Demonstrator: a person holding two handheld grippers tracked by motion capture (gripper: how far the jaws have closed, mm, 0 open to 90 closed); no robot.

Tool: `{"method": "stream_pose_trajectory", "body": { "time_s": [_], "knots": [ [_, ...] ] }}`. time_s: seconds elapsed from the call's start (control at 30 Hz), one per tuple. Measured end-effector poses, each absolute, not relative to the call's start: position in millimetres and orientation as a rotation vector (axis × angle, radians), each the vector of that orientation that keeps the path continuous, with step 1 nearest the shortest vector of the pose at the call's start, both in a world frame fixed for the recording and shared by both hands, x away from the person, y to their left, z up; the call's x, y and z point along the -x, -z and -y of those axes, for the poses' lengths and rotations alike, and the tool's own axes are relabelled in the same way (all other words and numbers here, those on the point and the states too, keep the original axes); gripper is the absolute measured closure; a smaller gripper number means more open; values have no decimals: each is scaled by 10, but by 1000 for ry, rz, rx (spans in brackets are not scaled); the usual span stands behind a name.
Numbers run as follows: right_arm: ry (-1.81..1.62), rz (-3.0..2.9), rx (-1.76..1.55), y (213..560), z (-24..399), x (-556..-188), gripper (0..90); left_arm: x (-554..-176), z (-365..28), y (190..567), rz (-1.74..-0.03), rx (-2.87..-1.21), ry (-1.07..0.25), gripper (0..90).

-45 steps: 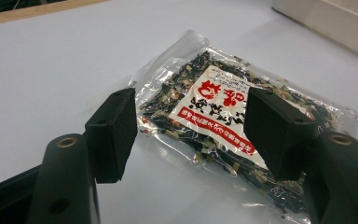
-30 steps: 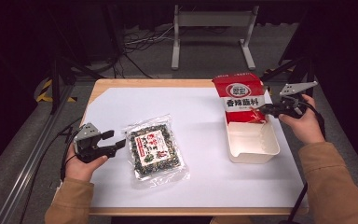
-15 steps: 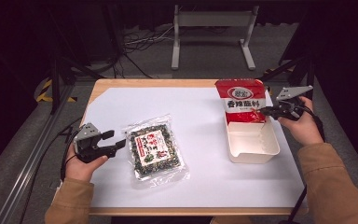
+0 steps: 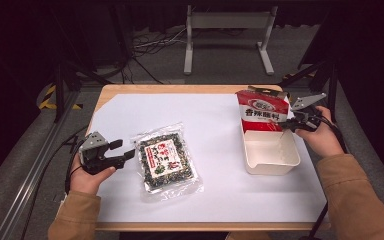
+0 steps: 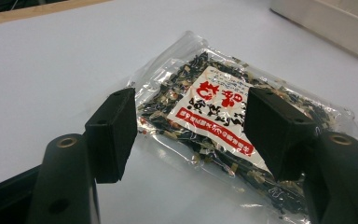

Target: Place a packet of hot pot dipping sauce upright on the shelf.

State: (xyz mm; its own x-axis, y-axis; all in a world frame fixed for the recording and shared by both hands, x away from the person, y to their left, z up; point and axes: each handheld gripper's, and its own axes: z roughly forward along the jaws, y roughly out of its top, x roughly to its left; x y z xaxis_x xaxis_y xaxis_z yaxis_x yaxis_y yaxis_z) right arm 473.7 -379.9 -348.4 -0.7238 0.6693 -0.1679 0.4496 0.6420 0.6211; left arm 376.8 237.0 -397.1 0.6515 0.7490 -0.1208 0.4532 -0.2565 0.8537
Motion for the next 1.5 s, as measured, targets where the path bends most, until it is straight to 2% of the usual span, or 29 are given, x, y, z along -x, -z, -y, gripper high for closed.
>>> {"method": "stream_pose_trajectory", "body": {
  "time_s": [0.17,0.33,0.6,1.0,1.1,1.17,1.3,1.5],
  "knots": [
    [-902,-2402,-903,3418,3802,-4741,649,-3774,-2371,3978,-948,-1904,-380,356],
    [-963,-2334,-873,3302,3754,-4742,737,-3774,-2365,3983,-949,-1904,-379,355],
    [-906,-2386,-933,3387,3695,-4816,855,-3771,-2369,3985,-954,-1903,-375,355],
    [-881,-2404,-1067,3495,3755,-4846,855,-3777,-2355,3995,-949,-1908,-375,355],
    [-901,-2377,-1074,3490,3767,-4841,756,-3779,-2359,3997,-949,-1907,-375,355],
    [-946,-2329,-1079,3473,3786,-4830,652,-3780,-2359,3997,-950,-1905,-375,355],
    [-1015,-2251,-1074,3388,3819,-4788,566,-3780,-2357,3998,-950,-1907,-374,355],
    [-1047,-2125,-1092,3298,3902,-4739,491,-3782,-2348,3999,-947,-1909,-369,355]
  ]
}}
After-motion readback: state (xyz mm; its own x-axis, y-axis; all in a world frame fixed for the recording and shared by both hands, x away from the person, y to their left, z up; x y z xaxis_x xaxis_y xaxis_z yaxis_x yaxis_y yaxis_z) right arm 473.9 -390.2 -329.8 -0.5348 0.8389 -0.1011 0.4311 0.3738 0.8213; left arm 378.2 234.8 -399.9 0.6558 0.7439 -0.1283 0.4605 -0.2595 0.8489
